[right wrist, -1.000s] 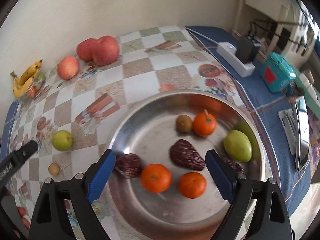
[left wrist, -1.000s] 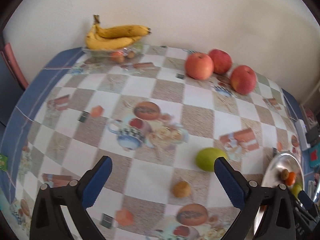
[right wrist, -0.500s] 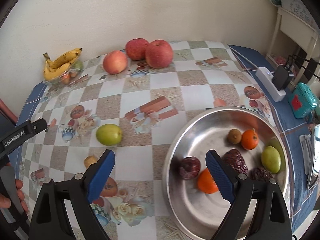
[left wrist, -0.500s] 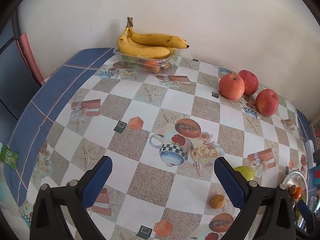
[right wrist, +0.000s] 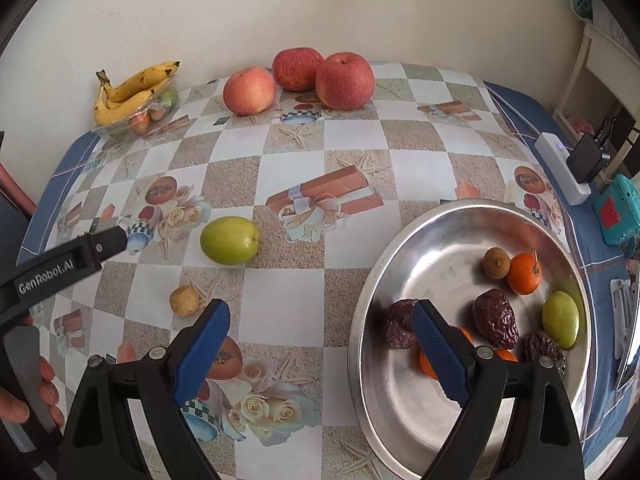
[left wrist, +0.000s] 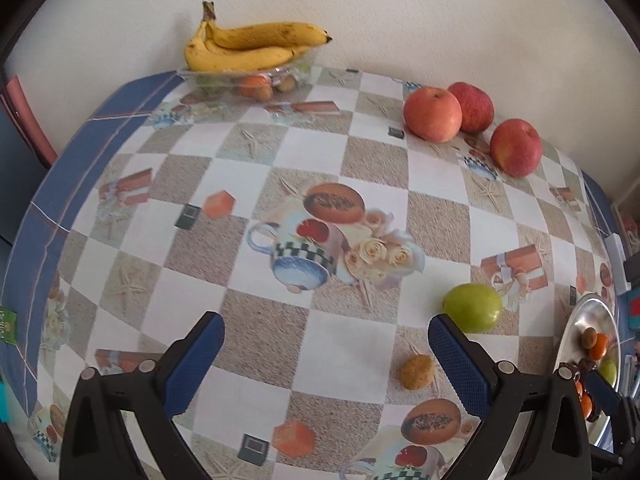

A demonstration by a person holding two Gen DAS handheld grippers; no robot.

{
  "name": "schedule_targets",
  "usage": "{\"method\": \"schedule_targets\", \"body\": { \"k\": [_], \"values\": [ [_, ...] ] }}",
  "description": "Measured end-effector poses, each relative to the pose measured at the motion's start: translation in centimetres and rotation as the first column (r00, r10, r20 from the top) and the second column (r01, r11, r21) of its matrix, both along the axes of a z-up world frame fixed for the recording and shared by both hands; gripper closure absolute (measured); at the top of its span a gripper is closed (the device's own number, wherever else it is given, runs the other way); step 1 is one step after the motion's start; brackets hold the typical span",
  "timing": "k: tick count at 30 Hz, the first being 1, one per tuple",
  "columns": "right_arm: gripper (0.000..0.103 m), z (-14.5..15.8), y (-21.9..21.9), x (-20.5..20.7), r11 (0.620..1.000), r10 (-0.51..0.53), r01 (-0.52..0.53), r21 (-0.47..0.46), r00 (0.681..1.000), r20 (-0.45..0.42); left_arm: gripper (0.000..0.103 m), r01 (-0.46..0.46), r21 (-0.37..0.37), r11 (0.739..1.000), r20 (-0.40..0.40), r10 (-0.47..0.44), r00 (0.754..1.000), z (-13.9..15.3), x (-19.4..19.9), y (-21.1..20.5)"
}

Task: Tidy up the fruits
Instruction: 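Withdraw both tools from the bowl toward the remaining fruit, then grasp the brown kiwi with the left tool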

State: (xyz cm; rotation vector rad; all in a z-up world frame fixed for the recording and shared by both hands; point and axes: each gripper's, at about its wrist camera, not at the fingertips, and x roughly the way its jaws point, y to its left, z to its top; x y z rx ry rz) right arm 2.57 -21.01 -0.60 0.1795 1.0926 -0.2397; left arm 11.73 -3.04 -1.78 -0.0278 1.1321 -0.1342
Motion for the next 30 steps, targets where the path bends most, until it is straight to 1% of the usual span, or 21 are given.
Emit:
{"method": "schedule_targets", "body": {
  "k": [3,6,7,8,10,12,13,14,18,19,21,23,30],
  "values": [
    [0.011,-0.3,-0.5,0.0,1.000,-0.020,0.020,-0.008,1.000,-0.018,0.000,-0.004,-0.035,0.999,-0.043,0.002,0.999,-0.9,-0.1,-0.4],
    [0.011,-0.3,-1.0,-0.2,0.999,-0.037,0.037,-0.011,0.999,-0.022,0.003,0.017,-0.067,0.998,-0.085,-0.023,0.996,-1.8,-0.2,-1.1],
    [0.011,-0.3,-1.2,-0.2,0.999,-0.045,0.045,-0.008,0.999,-0.020,0.008,0.029,-0.077,0.997,-0.095,-0.036,0.995,-2.0,-0.3,-1.4],
    [0.011,-0.2,-1.4,-0.2,0.999,-0.053,0.053,-0.005,0.998,-0.018,0.015,0.042,-0.086,0.995,-0.104,-0.051,0.993,-2.2,-0.4,-1.7],
    [0.011,-0.1,-1.7,-0.3,0.998,-0.065,0.065,-0.002,0.998,-0.015,0.019,0.058,-0.102,0.993,-0.116,-0.070,0.991,-2.3,-0.5,-2.2],
    [0.011,0.0,-1.9,-0.4,0.997,-0.072,0.072,-0.001,0.997,-0.014,0.020,0.072,-0.122,0.990,-0.133,-0.088,0.987,-2.6,-0.6,-2.7],
    [0.011,0.0,-2.0,-0.4,0.997,-0.075,0.075,0.000,0.997,-0.014,0.023,0.079,-0.129,0.989,-0.136,-0.096,0.986,-2.6,-0.7,-2.9],
    [0.011,-0.1,-2.0,-0.4,0.997,-0.078,0.078,0.002,0.997,-0.015,0.031,0.088,-0.134,0.987,-0.141,-0.107,0.984,-2.7,-0.7,-3.1],
    [0.011,-0.1,-2.1,-0.5,0.997,-0.082,0.082,0.002,0.997,-0.015,0.042,0.117,-0.142,0.983,-0.161,-0.139,0.977,-3.2,-0.9,-3.9],
    [0.011,-0.1,-2.1,-0.5,0.997,-0.081,0.081,0.002,0.997,-0.016,0.047,0.121,-0.145,0.982,-0.166,-0.145,0.975,-3.4,-1.0,-4.1],
    [0.011,-0.1,-2.0,-0.5,0.997,-0.078,0.078,0.001,0.997,-0.017,0.052,0.132,-0.146,0.980,-0.172,-0.157,0.973,-3.5,-1.0,-4.3],
    [0.011,-0.2,-2.0,-0.4,0.997,-0.076,0.076,0.000,0.997,-0.019,0.060,0.141,-0.147,0.979,-0.175,-0.166,0.970,-3.7,-1.0,-4.6],
    [0.011,-0.2,-2.0,-0.3,0.997,-0.075,0.074,-0.006,0.997,-0.025,0.072,0.148,-0.161,0.976,-0.183,-0.177,0.967,-3.8,-0.8,-4.9]
  ]
}}
